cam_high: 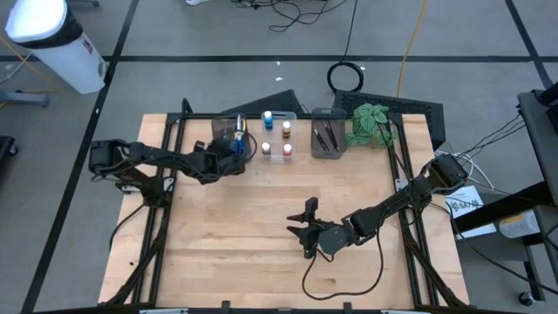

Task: Pick & Place Paint Supplies
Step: Put the green scissors into the left black bin, then return to Home Position

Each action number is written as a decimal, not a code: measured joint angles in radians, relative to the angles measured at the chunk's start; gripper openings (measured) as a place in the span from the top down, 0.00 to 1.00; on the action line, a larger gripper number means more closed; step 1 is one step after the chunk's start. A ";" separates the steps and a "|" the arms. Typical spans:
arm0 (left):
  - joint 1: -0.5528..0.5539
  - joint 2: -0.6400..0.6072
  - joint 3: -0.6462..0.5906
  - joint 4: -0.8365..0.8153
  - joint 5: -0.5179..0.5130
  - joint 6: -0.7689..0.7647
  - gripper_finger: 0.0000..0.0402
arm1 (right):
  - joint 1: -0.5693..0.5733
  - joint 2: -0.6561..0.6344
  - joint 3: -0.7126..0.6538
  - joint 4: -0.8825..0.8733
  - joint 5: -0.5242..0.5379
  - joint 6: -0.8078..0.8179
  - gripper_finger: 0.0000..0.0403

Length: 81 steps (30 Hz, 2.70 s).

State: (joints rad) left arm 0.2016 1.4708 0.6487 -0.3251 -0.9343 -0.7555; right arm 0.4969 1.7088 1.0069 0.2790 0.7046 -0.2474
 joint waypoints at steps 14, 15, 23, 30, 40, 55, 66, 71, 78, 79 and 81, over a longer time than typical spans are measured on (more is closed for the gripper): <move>-0.003 -0.174 0.122 -0.128 0.435 0.238 0.36 | 0.008 -0.027 -0.002 -0.040 0.001 0.067 0.68; -0.007 -0.204 0.138 -0.161 0.495 0.247 0.36 | 0.010 -0.047 -0.002 -0.059 0.001 0.087 0.68; -0.165 -0.531 0.224 -0.256 0.635 0.380 0.35 | 0.096 -0.339 -0.001 -0.297 0.002 0.162 0.68; -0.320 -0.829 0.219 -0.385 0.615 0.374 0.34 | 0.214 -0.611 -0.029 -0.550 0.000 0.357 0.68; -0.511 -1.000 -0.133 -0.190 0.435 0.278 0.33 | 0.253 -0.945 -0.351 -0.519 0.006 0.499 0.68; -0.774 -1.073 -0.363 0.226 0.317 0.483 0.33 | 0.242 -1.408 -0.662 -0.419 0.002 0.453 0.68; -0.926 -1.072 -0.474 0.441 0.198 0.566 0.33 | 0.242 -1.575 -0.733 -0.418 0.001 0.432 0.68; -0.970 -1.111 -0.516 0.443 -0.022 0.571 0.33 | 0.242 -1.624 -0.744 -0.418 0.001 0.391 0.68; -0.987 -1.331 -0.518 0.346 -0.042 0.676 0.33 | 0.242 -1.647 -0.744 -0.421 -0.002 0.358 0.68; -0.980 -1.371 -0.514 0.331 0.008 0.693 0.33 | 0.242 -1.650 -0.744 -0.421 -0.002 0.346 0.68; -0.958 -1.454 -0.513 0.295 0.084 0.720 0.33 | 0.242 -1.662 -0.744 -0.420 -0.002 0.324 0.68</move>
State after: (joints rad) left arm -0.7560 0.0172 0.1360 -0.0306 -0.8505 -0.0359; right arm 0.7387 0.0469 0.2626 -0.1410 0.7029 0.0766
